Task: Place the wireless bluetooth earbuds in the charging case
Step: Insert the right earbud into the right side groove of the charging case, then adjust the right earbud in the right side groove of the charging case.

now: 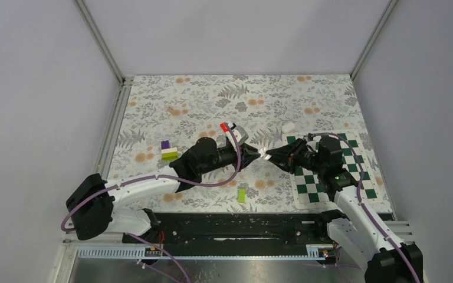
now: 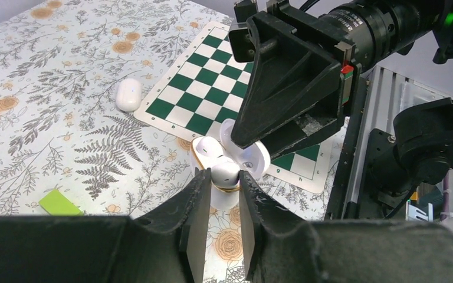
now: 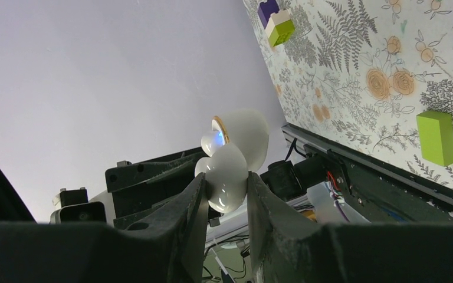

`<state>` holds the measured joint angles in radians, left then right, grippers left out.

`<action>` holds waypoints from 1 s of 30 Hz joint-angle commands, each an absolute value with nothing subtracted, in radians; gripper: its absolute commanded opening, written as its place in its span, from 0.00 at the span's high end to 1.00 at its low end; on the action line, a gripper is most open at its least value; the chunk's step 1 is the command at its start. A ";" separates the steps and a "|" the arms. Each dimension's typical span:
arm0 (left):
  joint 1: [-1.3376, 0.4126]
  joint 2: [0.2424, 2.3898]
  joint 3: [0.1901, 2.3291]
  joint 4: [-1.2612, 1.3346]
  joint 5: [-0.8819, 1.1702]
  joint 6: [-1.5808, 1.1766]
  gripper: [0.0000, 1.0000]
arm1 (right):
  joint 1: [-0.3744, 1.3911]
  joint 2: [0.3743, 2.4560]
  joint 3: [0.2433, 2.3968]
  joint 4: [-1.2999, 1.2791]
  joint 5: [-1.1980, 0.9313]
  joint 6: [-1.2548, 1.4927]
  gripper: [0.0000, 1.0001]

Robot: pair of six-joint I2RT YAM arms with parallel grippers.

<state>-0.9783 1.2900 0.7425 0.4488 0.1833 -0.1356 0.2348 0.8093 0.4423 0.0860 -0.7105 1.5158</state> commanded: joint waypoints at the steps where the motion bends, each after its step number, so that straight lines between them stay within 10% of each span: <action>1: -0.984 1.301 0.755 0.364 0.219 -0.114 0.73 | 0.243 0.775 0.492 0.223 -0.772 1.557 1.00; 14: -0.983 1.259 0.787 0.338 0.185 -0.135 0.31 | 0.242 0.768 0.485 0.193 -0.776 1.535 1.00; 20: -0.980 1.165 0.824 0.209 0.108 -0.151 0.26 | 0.243 0.774 0.487 0.167 -0.775 1.503 1.00; 23: -0.959 1.132 0.858 0.094 0.053 -0.253 0.38 | 0.242 0.773 0.486 0.160 -0.775 1.495 1.00; 28: -0.859 1.183 0.998 -0.132 0.147 -0.404 0.99 | 0.243 0.766 0.497 0.140 -0.776 1.479 1.00; 30: -0.854 1.214 1.043 -0.177 0.162 -0.406 1.00 | 0.242 0.763 0.501 0.129 -0.776 1.472 1.00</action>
<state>-0.8829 1.1675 0.9424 -0.0292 0.1299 -0.3218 0.2359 0.7841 0.4484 0.1398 -0.7517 1.5047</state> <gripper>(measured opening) 0.018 0.338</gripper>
